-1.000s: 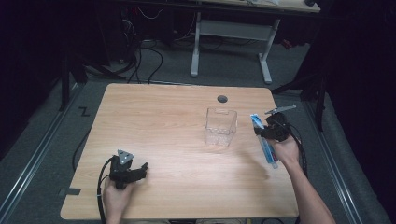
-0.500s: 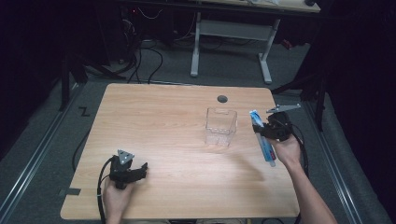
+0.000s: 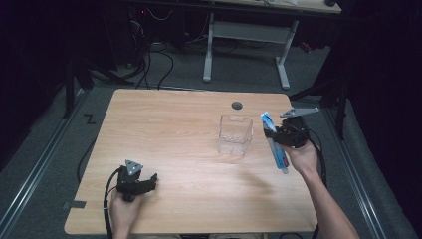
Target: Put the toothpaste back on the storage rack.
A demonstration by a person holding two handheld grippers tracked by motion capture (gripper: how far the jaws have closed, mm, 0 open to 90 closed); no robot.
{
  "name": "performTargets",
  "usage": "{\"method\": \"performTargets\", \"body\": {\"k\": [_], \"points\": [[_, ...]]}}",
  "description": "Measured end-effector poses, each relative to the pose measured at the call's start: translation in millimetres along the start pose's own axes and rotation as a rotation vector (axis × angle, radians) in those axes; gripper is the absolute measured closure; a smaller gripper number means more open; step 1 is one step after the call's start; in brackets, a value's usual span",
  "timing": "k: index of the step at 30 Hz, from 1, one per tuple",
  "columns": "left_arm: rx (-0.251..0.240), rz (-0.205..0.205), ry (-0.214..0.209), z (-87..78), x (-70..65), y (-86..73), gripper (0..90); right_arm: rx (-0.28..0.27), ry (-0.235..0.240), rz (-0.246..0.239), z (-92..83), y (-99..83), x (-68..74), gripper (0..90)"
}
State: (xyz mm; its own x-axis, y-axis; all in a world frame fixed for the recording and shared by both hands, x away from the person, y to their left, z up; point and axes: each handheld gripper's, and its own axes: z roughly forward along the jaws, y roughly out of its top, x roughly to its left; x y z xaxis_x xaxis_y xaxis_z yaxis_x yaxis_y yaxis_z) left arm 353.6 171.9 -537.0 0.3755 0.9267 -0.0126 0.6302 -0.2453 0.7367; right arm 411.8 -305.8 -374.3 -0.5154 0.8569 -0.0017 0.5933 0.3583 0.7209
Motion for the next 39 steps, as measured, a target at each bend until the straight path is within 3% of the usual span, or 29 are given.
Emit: {"method": "performTargets", "body": {"k": [11,39], "points": [[0.0,0.0,0.0,0.0,0.0,0.0,21.9,-0.042,0.028,-0.019,-6.6,16.7,8.3,72.2],[0.0,0.0,0.0,0.0,0.1,0.0,21.9,-0.1,0.044,-0.05,0.2,49.7,24.4,72.0]]}}
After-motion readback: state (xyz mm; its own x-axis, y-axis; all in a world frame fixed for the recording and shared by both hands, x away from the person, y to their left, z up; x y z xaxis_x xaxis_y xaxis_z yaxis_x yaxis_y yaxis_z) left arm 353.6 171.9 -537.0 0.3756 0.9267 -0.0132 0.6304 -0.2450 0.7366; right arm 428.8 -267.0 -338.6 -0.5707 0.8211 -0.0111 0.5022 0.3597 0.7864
